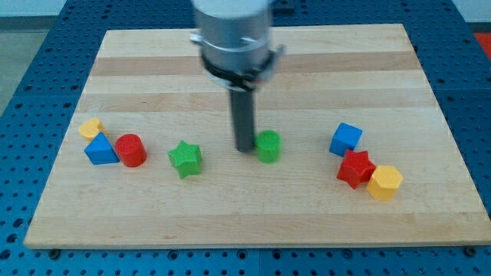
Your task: Slide the green star below the green circle
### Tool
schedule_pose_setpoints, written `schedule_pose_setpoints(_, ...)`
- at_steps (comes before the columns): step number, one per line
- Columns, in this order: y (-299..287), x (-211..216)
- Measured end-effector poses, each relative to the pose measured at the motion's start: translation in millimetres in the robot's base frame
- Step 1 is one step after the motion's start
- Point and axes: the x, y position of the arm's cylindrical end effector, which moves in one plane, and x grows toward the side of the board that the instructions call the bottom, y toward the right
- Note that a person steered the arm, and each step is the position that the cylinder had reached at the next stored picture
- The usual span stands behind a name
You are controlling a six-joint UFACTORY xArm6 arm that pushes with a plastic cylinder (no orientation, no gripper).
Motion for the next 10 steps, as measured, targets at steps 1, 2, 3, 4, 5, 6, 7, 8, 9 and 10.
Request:
schedule_pose_setpoints(1,71,28)
schedule_pose_setpoints(2,82,32)
schedule_pose_setpoints(3,21,66)
schedule_pose_setpoints(4,-60,89)
schedule_pose_setpoints(5,-179,68)
schedule_pose_setpoints(6,-218,57)
schedule_pose_setpoints(7,-183,13)
schedule_pose_setpoints(8,-135,4)
schedule_pose_setpoints(9,-44,4)
schedule_pose_setpoints(10,-7,9)
